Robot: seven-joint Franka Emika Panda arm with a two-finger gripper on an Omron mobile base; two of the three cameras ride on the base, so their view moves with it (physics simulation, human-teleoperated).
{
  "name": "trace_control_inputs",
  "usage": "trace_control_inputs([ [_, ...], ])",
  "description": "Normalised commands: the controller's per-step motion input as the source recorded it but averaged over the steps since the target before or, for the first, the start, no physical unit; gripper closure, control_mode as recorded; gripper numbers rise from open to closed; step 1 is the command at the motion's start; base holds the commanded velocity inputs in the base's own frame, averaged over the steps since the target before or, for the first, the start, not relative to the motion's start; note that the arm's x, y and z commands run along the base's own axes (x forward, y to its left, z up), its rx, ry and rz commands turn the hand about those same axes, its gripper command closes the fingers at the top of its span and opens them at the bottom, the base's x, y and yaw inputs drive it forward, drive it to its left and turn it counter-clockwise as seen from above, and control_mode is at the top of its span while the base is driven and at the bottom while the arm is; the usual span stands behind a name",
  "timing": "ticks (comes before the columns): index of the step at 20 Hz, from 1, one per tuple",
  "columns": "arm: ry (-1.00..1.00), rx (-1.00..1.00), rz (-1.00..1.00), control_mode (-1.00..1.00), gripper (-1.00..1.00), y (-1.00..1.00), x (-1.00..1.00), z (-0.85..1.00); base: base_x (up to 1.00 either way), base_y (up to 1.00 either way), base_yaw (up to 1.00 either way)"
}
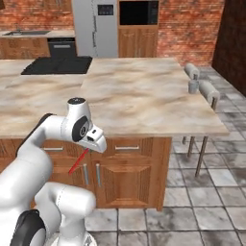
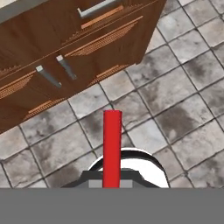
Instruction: Take a straw from the drawer in front and place it inside the glass cup on the dining counter.
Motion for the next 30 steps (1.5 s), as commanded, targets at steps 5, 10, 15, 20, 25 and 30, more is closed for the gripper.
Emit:
trace_control_inputs([
  [5, 0.0, 0.0, 0.0, 1.0, 1.0, 0.0, 0.0, 0.0, 0.31, -1.0, 0.14],
  [10, 0.0, 0.0, 0.0, 1.0, 1.0, 0.0, 0.0, 0.0, 0.32, -1.0, 0.14],
  [15, 0.0, 0.0, 0.0, 1.0, 1.0, 0.0, 0.0, 0.0, 0.37, -1.0, 0.14],
  [20, 0.0, 0.0, 0.0, 1.0, 1.0, 0.0, 0.0, 0.0, 0.44, -1.0, 0.14],
  [25, 0.0, 0.0, 0.0, 1.0, 1.0, 0.0, 0.0, 0.0, 0.54, -1.0, 0.18],
  [30, 0.0, 0.0, 0.0, 1.0, 1.0, 0.0, 0.0, 0.0, 0.59, -0.95, 0.23],
])
